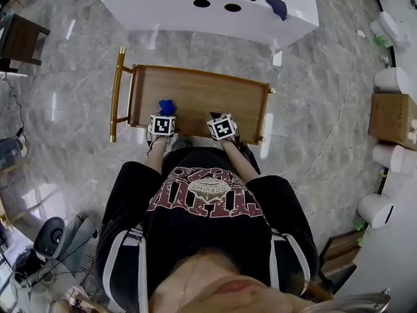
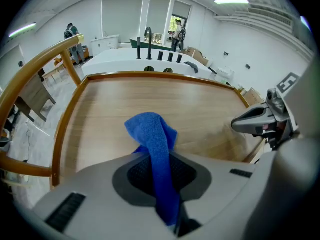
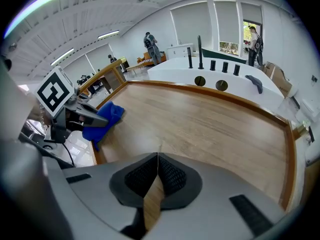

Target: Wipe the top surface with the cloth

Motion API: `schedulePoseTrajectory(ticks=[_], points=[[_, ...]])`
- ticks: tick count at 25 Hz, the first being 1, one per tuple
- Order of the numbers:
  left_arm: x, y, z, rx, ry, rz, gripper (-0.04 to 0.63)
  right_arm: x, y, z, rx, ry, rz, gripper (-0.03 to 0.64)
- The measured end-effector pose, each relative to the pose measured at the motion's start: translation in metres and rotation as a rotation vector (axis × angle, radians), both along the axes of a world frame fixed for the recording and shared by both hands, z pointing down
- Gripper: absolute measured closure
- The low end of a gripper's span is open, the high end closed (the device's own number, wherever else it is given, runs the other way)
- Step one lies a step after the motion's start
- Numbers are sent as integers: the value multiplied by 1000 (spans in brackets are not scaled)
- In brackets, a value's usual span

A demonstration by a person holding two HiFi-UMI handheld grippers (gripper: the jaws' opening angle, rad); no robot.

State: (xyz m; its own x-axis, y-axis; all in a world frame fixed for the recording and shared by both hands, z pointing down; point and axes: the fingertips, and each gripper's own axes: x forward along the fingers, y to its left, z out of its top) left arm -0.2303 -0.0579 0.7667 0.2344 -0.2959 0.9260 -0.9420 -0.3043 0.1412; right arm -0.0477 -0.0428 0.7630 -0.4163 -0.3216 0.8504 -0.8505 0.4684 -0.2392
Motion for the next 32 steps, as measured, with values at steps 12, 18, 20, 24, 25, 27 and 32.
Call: schedulePoseTrajectory(ticks=[12, 18, 20, 24, 25, 27, 32], points=[[61, 9, -1, 13, 26, 58, 499, 49, 27, 4, -6, 13, 48, 599], [90, 17, 2, 7, 34, 90, 499, 71, 44, 4, 2, 8, 97, 600], [99, 18, 1, 9, 35, 107, 499, 78, 49, 5, -2, 11, 120, 600], [115, 24, 2, 0, 46, 142, 499, 87, 58, 5, -9, 4, 156, 600], [119, 25, 2, 0, 49, 151, 499, 89, 59, 6, -9, 3, 162, 600], [128, 27, 3, -1, 52, 168, 499, 94, 61, 7, -5, 1, 176, 599], [151, 35, 4, -18, 64, 224, 499, 106, 66, 6, -2, 7, 206, 600]])
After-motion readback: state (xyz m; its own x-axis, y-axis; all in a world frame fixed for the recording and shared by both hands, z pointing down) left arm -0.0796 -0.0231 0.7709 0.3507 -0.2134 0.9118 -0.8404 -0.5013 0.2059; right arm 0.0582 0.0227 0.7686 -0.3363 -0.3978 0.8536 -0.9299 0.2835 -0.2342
